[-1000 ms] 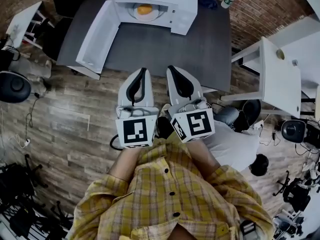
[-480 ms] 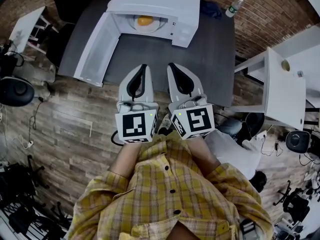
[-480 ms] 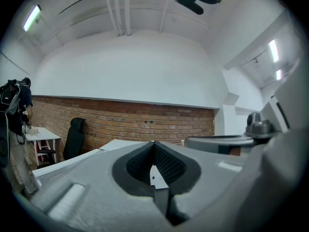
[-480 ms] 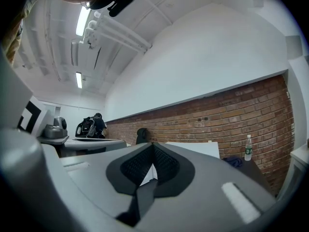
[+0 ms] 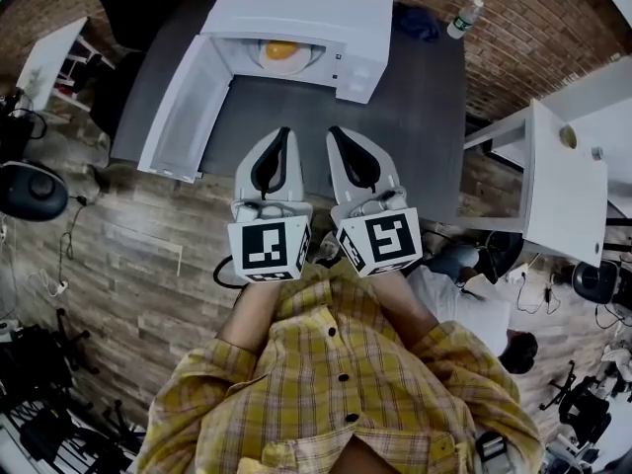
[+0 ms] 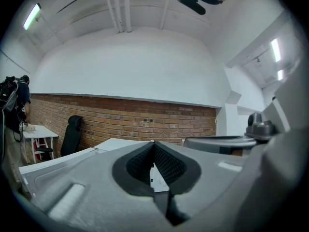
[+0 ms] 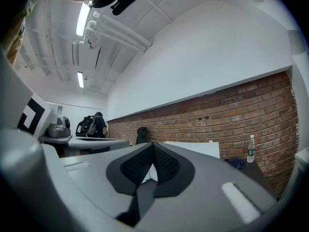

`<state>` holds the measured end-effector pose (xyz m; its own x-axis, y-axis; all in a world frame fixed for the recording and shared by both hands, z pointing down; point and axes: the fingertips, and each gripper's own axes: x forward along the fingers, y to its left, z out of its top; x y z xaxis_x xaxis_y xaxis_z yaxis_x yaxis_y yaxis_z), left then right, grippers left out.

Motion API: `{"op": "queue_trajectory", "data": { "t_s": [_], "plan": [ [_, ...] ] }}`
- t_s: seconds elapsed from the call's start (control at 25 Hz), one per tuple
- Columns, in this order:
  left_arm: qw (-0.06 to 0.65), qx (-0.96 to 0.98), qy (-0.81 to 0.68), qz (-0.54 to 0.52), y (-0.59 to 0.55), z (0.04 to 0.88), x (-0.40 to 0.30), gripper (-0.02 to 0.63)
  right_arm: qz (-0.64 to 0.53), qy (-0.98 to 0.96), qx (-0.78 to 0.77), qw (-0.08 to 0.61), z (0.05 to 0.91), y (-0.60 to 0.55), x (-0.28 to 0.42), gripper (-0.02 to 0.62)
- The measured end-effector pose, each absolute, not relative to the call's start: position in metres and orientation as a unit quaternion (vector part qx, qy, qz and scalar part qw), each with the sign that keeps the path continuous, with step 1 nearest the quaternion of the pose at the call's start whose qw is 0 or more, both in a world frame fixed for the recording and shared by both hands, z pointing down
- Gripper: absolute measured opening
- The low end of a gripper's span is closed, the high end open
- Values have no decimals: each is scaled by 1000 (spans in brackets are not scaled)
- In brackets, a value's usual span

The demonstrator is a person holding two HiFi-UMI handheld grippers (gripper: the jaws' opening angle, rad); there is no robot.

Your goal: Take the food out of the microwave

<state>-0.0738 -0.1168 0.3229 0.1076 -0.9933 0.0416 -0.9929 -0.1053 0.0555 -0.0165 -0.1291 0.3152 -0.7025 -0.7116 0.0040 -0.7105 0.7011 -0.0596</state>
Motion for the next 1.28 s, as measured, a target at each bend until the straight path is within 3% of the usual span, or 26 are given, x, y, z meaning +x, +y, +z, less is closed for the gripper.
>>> {"op": "queue_trajectory", "data": {
  "t_s": [1.28],
  "plan": [
    [171, 774, -609, -21, -244, 394, -140, 0, -55, 891, -450, -33, 353, -192, -53, 5]
  ]
}}
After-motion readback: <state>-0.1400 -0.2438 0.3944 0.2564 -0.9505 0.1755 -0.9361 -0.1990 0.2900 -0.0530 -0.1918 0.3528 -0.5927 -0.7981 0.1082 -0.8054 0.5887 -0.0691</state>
